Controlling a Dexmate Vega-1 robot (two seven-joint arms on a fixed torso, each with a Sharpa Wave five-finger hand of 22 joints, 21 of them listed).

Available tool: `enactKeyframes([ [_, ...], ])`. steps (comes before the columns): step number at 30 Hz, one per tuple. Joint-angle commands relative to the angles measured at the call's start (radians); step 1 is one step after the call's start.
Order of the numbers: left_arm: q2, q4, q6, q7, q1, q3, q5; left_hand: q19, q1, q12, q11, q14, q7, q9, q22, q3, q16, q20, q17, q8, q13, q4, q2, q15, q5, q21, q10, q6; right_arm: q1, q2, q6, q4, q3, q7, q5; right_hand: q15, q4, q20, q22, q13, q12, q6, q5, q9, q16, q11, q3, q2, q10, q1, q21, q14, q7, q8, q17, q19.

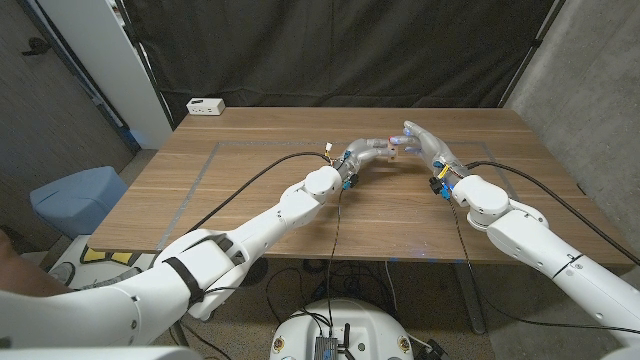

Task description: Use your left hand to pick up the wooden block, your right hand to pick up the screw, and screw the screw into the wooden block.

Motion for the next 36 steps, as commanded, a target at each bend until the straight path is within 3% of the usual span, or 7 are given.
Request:
enactKeyframes([
  [1,0.011,-0.029,0.011,0.01,0.013,-0.001,0.004,-0.003,0.009,0.02,-0.002,0.006,0.007,0.004,0.005,0.018,0.001,0.006,0.003,0.007,0.022,0.012,0.019,-0.054,0.006,0.006,0.011,0.021,-0.031,-0.008,0.0,-0.021,0.026,-0.029,0.004,-0.001,0.0,-0.011,0.001,0.001,0.004,0.012,0.001,0.001,0.006,0.002,0.007,0.007,0.008,0.006,0.003,0.01,0.004,-0.001,0.002,0.016],
  [6,0.017,-0.044,0.015,0.012,0.019,-0.001,0.006,-0.004,0.008,0.02,-0.002,0.006,0.007,0.004,0.005,0.017,0.001,0.005,0.003,0.007,0.022,0.013,0.019,-0.054,0.006,0.006,0.011,0.021,-0.041,-0.013,0.0,-0.02,0.035,-0.033,0.007,-0.006,-0.001,-0.04,0.001,0.001,0.001,0.012,0.001,0.001,0.006,0.004,0.008,0.007,0.012,0.005,0.006,0.015,0.004,-0.006,0.002,0.029],
  [14,0.026,-0.071,0.025,0.017,0.029,0.001,0.011,-0.004,0.007,0.021,-0.002,0.006,0.009,0.004,0.005,0.017,0.0,0.005,0.003,0.007,0.022,0.013,0.019,-0.054,0.006,0.006,0.013,0.021,-0.058,-0.017,0.007,-0.021,0.049,-0.046,0.005,-0.009,-0.002,-0.055,0.001,0.001,-0.002,0.009,0.0,0.001,0.006,0.007,0.008,0.006,0.011,0.004,0.007,0.019,0.001,-0.011,0.003,0.036],
  [30,0.045,-0.126,0.04,0.031,0.05,0.003,0.022,-0.004,0.008,0.021,-0.002,0.006,0.009,0.004,0.005,0.017,0.0,0.006,0.003,0.007,0.021,0.012,0.019,-0.055,0.006,0.006,0.013,0.019,-0.071,-0.015,0.028,-0.016,0.062,-0.055,-0.004,-0.009,-0.003,-0.046,0.002,0.002,-0.014,-0.047,0.0,0.002,0.002,0.014,0.007,0.003,-0.006,0.002,0.003,0.016,-0.012,-0.039,0.004,0.037],
  [36,0.049,-0.141,0.044,0.035,0.057,0.004,0.024,-0.004,0.008,0.021,-0.002,0.006,0.008,0.004,0.005,0.017,0.0,0.006,0.003,0.007,0.022,0.012,0.018,-0.054,0.006,0.006,0.013,0.02,-0.066,-0.015,0.033,-0.01,0.061,-0.043,-0.003,-0.001,-0.001,-0.031,0.002,0.002,-0.021,-0.086,-0.001,0.002,-0.002,0.015,0.004,-0.001,-0.024,-0.006,-0.002,0.007,-0.024,-0.052,0.006,0.027],
])
